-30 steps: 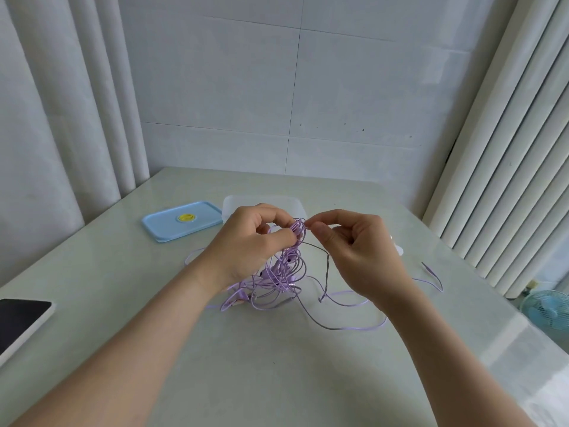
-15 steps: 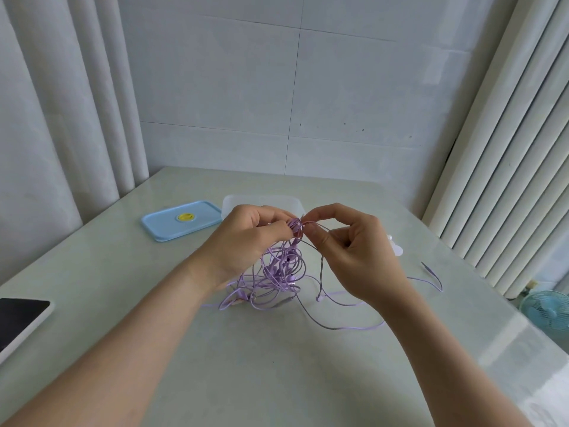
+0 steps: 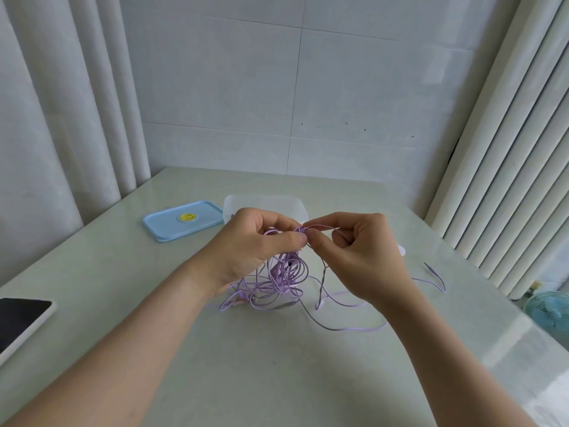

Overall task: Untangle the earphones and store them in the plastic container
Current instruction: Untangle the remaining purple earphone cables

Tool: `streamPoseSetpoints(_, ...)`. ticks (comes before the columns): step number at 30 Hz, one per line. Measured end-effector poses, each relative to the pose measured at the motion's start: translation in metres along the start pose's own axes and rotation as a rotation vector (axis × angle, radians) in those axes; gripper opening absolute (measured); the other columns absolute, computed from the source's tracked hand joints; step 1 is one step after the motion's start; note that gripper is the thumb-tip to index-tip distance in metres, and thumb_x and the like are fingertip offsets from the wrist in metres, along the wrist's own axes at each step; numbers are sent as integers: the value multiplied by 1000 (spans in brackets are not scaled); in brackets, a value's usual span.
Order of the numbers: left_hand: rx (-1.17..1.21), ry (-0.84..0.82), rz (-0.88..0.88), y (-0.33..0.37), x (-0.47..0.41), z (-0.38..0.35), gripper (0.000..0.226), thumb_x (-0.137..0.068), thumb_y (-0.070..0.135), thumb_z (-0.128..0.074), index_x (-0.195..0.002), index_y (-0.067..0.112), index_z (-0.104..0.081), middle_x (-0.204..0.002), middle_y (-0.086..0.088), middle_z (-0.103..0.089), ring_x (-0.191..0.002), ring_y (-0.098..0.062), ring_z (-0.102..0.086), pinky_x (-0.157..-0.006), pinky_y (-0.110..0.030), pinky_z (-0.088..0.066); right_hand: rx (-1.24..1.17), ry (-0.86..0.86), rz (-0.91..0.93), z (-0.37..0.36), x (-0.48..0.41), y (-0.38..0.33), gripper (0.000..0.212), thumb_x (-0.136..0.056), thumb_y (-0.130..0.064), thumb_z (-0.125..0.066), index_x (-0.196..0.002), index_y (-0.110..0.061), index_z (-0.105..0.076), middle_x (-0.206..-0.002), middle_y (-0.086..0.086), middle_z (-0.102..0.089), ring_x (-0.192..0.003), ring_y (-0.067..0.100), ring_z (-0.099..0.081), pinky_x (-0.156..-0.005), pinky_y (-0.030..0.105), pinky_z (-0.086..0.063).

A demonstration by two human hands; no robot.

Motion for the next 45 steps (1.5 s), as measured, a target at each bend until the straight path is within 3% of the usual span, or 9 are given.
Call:
streamPoseSetpoints(5,3,61,14,1,0,2,10,-96,18,-75,-100,15,-83,-107,-10,-80,-95,-12,-71,-102,-35,-52,-19,-12,-74,2,0,6,10,-95,-19,-75,-87,-20,-82,-51,1,-28,-49,16,-21,-47,18,-22)
streamPoseSetpoints(13,33,-45,73,-2,-1,-2,46,-75,50,-72,-104,16,-82,-94,-9,-69,-93,-19,-56,-94,-43,-41,-143,-76,-129,3,0,5,7,-94,-15,-76,-95,-22,-80,-61,14,-24,-54,20,-20,-48,20,-22)
streamPoseSetpoints(17,31,-66,97,-2,0,-2,39,-80,39,-72,-102,9,-82,-101,-17,-76,-96,-13,-63,-105,-45,-44,-168,-94,-90,0,-1,8,11,-100,-19,-72,-92,-18,-80,-59,13,-25,-55,21,-19,-49,25,-18)
streamPoseSetpoints(24,-2,-86,61,5,2,-5,40,-88,34,-63,-104,0,-78,-114,-29,-71,-98,-18,-63,-111,-53,-43,-81,1,-8,-2,-3,10,10,-99,-20,-73,-94,-19,-82,-56,6,-58,-52,20,-43,-53,27,-35)
streamPoseSetpoints(26,-21,-64,64,5,2,-3,44,-88,36,-63,-105,-3,-76,-110,-32,-70,-97,-20,-60,-108,-56,-44,-38,62,16,-3,-3,11,8,-97,-21,-76,-95,-23,-83,-78,-10,-77,-72,7,-68,-68,19,-47)
streamPoseSetpoints(31,-19,-59,105,2,2,-3,25,-101,11,-57,-105,-2,-78,-106,-6,-81,-98,-11,-71,-97,-33,-50,113,122,79,-3,-5,13,9,-95,-25,-77,-94,-32,-82,-98,-20,-75,-111,7,-64,-95,29,-46)
streamPoseSetpoints(37,-29,-38,156,2,3,-4,15,-99,10,-59,-91,4,-69,-96,-7,-81,-86,-14,-69,-92,-38,-49,17,99,37,-7,-4,11,12,-102,-18,-68,-98,-27,-75,-88,-21,-77,-87,0,-69,-74,20,-43)
streamPoseSetpoints(41,-51,-46,161,2,4,-2,13,-85,24,-71,-76,17,-73,-83,-7,-69,-81,-16,-57,-83,-36,-42,-35,87,54,-7,-3,8,9,-104,-15,-64,-100,-18,-71,-78,-11,-77,-87,9,-75,-78,31,-54)
streamPoseSetpoints(45,-69,-72,174,2,6,-3,31,-82,35,-77,-93,6,-76,-106,-22,-75,-91,-19,-61,-86,-37,-44,47,90,61,-10,-1,6,7,-105,-19,-63,-99,-18,-68,-72,-14,-76,-74,4,-71,-62,18,-41)
Point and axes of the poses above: each hand's wrist, its own x-axis away from the middle knuckle, its own z-axis out of the back of the hand, y = z × x, the point moved 4 cm from there along -x, towards the middle knuckle
